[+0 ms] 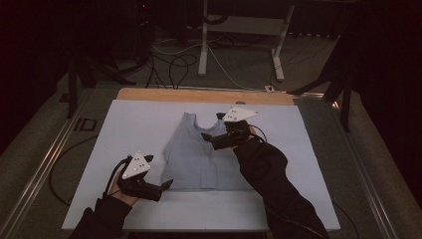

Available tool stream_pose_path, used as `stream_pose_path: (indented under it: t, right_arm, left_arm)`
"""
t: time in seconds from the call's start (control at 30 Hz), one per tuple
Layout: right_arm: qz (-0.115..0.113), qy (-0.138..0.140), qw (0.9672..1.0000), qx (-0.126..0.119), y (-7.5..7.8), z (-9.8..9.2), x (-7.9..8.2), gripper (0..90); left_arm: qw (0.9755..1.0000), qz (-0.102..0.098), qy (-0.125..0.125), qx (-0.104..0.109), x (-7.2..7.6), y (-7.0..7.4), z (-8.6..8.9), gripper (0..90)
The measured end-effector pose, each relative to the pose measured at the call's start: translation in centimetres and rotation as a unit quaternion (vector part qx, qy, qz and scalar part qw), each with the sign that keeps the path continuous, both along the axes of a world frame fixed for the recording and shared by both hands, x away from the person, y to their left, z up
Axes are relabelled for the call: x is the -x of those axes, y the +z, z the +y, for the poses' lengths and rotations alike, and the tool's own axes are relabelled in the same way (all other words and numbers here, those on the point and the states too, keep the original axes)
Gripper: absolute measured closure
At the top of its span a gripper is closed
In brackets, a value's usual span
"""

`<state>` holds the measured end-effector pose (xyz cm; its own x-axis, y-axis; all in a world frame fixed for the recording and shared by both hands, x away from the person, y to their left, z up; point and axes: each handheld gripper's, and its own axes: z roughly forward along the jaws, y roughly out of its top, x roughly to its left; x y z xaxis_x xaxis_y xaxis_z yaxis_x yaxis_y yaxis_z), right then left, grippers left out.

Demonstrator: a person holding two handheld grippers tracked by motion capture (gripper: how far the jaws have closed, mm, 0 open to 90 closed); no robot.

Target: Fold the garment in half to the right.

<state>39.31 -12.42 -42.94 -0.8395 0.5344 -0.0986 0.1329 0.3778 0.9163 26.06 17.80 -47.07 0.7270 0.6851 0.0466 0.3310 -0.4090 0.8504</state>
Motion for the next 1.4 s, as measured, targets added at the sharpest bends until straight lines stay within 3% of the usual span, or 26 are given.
stream_pose_path:
  t: [0.17, 0.47, 0.6, 0.73, 0.93, 1.1, 1.4]
  right_arm:
    - [0.003, -0.001, 1.0, -0.002, -0.6, 1.5, -0.8, 9.6]
    - [0.016, -0.001, 0.9999, 0.003, -1.8, 3.7, -2.6, 9.6]
    - [0.022, -0.003, 0.9997, 0.007, -2.1, 4.5, -3.4, 9.6]
    - [0.028, -0.008, 0.9995, 0.012, -2.3, 5.3, -4.2, 9.6]
    - [0.035, -0.01, 0.9992, 0.019, -3.0, 5.9, -5.1, 9.6]
    - [0.037, -0.011, 0.9989, 0.028, -3.4, 6.2, -5.7, 9.6]
    - [0.045, -0.011, 0.9984, 0.033, -4.0, 6.6, -6.1, 9.6]
  left_arm:
    - [0.9998, 0.0, 0.018, -0.006, -0.1, -0.6, -0.4, 0.5]
    - [0.9987, 0.036, 0.031, -0.019, -0.8, -1.8, -1.0, 0.5]
    - [0.9967, 0.067, 0.036, -0.027, -1.4, -2.6, -0.9, 0.6]
    - [0.9957, 0.08, 0.034, -0.034, -1.8, -3.3, -0.9, 0.7]
    - [0.9919, 0.11, 0.032, -0.056, -2.2, -4.1, -0.9, 0.7]
    - [0.9878, 0.13, 0.028, -0.08, -2.4, -4.7, -1.3, 6.0]
    - [0.9848, 0.146, 0.028, -0.089, -3.0, -5.2, -1.8, 25.1]
